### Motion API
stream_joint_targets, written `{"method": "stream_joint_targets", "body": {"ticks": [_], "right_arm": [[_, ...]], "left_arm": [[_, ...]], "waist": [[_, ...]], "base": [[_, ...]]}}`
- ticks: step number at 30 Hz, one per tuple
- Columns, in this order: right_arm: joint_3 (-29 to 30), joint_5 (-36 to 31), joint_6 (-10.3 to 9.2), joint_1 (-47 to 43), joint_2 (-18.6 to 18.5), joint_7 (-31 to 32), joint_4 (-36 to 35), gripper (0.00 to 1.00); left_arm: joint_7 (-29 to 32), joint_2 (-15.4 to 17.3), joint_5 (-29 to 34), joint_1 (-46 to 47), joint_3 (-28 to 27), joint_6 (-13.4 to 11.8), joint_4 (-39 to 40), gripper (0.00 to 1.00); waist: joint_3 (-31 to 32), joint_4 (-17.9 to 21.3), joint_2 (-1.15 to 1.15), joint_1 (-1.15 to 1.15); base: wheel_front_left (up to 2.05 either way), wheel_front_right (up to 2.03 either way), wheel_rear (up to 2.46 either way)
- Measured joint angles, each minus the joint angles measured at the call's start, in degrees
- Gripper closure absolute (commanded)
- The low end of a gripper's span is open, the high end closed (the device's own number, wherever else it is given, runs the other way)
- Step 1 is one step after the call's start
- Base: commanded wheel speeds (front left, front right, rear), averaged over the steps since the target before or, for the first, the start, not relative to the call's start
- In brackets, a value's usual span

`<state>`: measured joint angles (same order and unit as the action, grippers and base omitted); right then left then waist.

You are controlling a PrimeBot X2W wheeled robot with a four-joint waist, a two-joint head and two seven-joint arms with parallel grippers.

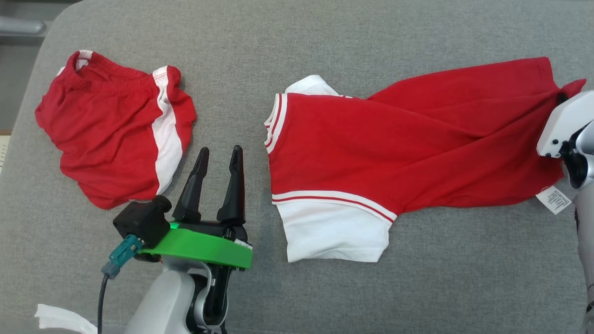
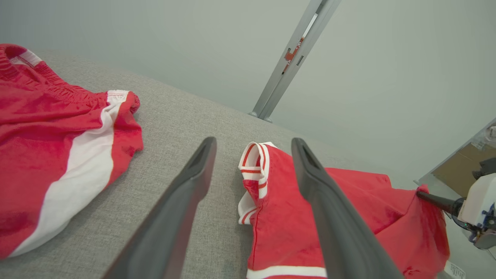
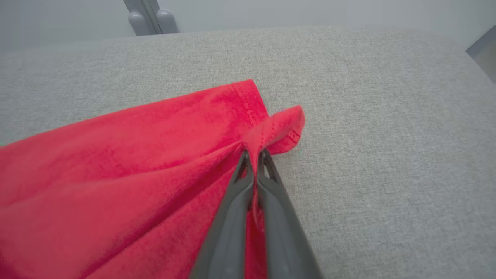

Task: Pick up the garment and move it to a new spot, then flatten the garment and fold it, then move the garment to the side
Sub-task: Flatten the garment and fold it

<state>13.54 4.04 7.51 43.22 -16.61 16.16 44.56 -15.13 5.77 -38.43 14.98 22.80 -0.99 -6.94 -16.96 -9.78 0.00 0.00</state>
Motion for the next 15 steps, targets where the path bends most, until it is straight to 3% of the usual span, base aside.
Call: {"method": "stream_joint_targets", "body": {"ticks": [1,8,15], "right_arm": [[-0.02,-0.37,0.00,0.22,0.25,-0.96,0.41,0.00],[-3.37,-0.08,-0.01,-0.07,1.46,-8.56,0.78,0.00],[-7.23,2.45,-0.01,-3.42,2.83,-15.64,-4.14,0.00]], "left_arm": [[0.00,-0.20,0.00,0.04,0.12,0.08,-0.12,0.00],[0.00,-1.53,0.31,0.05,0.82,2.00,-0.79,0.00],[0.00,-2.14,4.39,1.58,0.03,2.57,-2.75,0.00]], "waist": [[0.11,0.02,0.00,0.00],[1.34,1.41,0.00,0.00],[3.14,4.07,0.00,0.00]], "base": [[0.00,0.00,0.00],[0.00,0.00,0.00],[0.00,0.00,0.00]]}}
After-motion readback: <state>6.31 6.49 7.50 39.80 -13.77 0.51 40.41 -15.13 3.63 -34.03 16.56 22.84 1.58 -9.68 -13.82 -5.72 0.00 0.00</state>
